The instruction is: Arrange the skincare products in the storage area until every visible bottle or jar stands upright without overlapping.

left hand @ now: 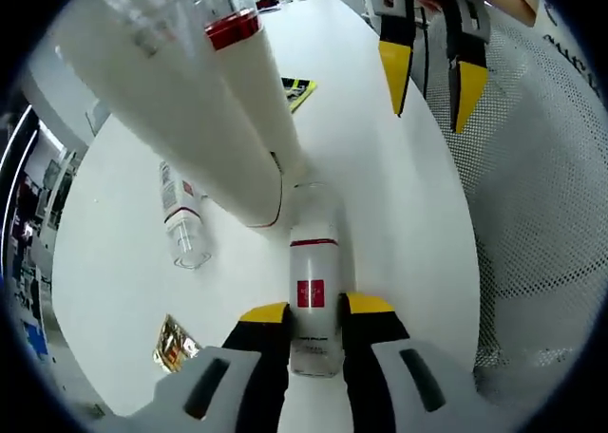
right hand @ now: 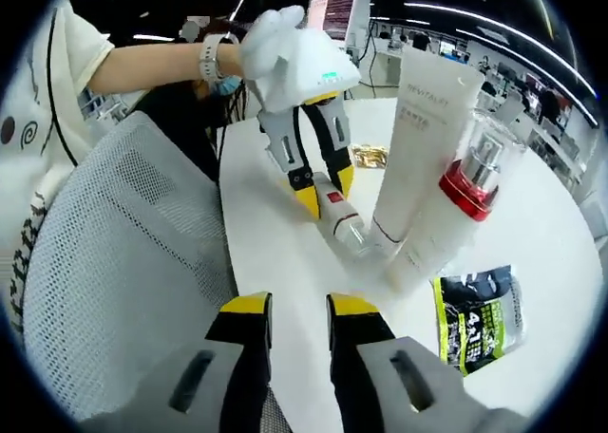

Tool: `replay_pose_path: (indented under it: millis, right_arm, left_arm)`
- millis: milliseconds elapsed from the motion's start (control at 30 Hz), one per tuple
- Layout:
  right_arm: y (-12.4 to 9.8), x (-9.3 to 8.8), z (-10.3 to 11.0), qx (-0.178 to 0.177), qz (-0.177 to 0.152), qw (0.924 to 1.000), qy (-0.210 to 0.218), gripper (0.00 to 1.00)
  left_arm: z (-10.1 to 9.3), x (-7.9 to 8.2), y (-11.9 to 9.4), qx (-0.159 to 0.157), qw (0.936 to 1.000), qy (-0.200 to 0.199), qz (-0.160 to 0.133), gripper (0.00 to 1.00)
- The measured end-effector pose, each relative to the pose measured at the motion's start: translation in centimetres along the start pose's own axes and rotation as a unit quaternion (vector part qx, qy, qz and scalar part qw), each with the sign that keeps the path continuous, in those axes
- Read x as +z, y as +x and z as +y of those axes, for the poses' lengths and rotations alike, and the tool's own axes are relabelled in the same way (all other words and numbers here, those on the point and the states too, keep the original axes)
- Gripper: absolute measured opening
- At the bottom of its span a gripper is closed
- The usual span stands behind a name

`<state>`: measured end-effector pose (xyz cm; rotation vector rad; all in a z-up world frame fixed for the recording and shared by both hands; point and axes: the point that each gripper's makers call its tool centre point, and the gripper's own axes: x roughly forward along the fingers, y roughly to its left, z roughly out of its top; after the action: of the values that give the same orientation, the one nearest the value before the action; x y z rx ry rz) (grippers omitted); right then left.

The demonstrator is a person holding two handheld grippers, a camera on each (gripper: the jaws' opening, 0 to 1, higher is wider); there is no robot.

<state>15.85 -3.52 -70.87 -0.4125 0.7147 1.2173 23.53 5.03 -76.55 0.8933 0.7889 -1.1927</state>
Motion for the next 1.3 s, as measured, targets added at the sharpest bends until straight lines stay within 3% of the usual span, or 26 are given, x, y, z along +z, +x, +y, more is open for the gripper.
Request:
replay_pose_path:
  millis: [100,167,267,300,367,600,633,667,733,767,900,933,967,1000,1033,1067,1133,1300]
  right_arm:
    - [-0.2,0.7,-0.2,0.000,-0.035,0.9988,0.036,0.26]
    - [-0.4,0.5,-0.3,-0.002,-0.036,0.9981,0.050,0.27]
    - [-0.5,0.4,-1.2,-0.030,-0.044,0.9959,0.073,0.22]
    - [-0.8,1.1,-1.7,-0.043,-0.070,0.9930,0.084,0.17]
    - [-1.3,1.6,-1.5,-0.030,-0.090,0.9883,0.119,0.19]
    - [-1.2,0.7,-2.7,-0.038,-0.095,0.9828,0.154,0.19]
    - [-1.2,0.4,-3.3,-0.051,-0.092,0.9826,0.153,0.18]
    - [-1.1,-0.4,-3.5,-0.056,-0.066,0.9855,0.146,0.19]
    - [-1.0,0.1,-3.3,-0.045,-0.083,0.9822,0.162,0.20]
    - [-1.0,0.5,-2.8,-0.029,-0.098,0.9779,0.182,0.21]
    - [-1.3,1.0,-3.2,-0.024,-0.126,0.9633,0.235,0.22]
    - [-1.5,1.5,-3.3,-0.013,-0.148,0.9534,0.263,0.22]
    - [-1.6,1.7,-3.3,-0.006,-0.154,0.9482,0.278,0.24]
    - [-2.1,2.4,-3.7,0.002,-0.186,0.9311,0.314,0.26]
    - [-2.3,2.5,-3.8,0.002,-0.194,0.9283,0.317,0.25]
    - [-2.6,2.9,-4.1,0.006,-0.213,0.9151,0.342,0.25]
    - [-2.8,3.3,-4.2,0.015,-0.233,0.8981,0.373,0.26]
    - [-2.6,3.9,-3.4,0.050,-0.257,0.8702,0.417,0.24]
  left_arm:
    - [-0.3,0.3,-0.3,0.005,0.9996,-0.025,-0.016,0.20]
    - [-0.5,0.6,-0.5,0.007,0.9990,-0.034,-0.027,0.20]
    - [-0.8,1.1,-0.8,0.012,0.9975,-0.054,-0.044,0.20]
    - [-0.8,1.3,-0.9,0.015,0.9968,-0.059,-0.051,0.20]
    - [-0.8,1.8,-1.4,0.023,0.9947,-0.072,-0.069,0.20]
    - [-1.7,4.0,-2.8,0.046,0.9877,-0.100,-0.111,0.20]
    - [-1.6,4.1,-3.0,0.050,0.9863,-0.107,-0.115,0.20]
    - [-1.7,4.2,-3.2,0.052,0.9854,-0.112,-0.117,0.20]
    - [-1.8,4.6,-3.6,0.057,0.9837,-0.113,-0.128,0.20]
    - [-2.0,5.0,-3.9,0.059,0.9822,-0.115,-0.136,0.20]
    - [-2.2,5.7,-4.7,0.070,0.9782,-0.122,-0.152,0.20]
    - [-2.1,6.0,-4.8,0.073,0.9773,-0.123,-0.156,0.20]
    - [-2.0,6.2,-4.9,0.079,0.9762,-0.125,-0.159,0.20]
    - [-2.0,6.5,-5.1,0.086,0.9745,-0.127,-0.164,0.20]
    - [-1.9,6.8,-5.2,0.091,0.9730,-0.130,-0.167,0.20]
    - [-1.8,7.1,-5.3,0.099,0.9712,-0.132,-0.172,0.20]
    - [-2.2,7.8,-5.4,0.102,0.9700,-0.131,-0.178,0.20]
    - [-2.4,9.2,-5.1,0.125,0.9702,-0.100,-0.182,0.20]
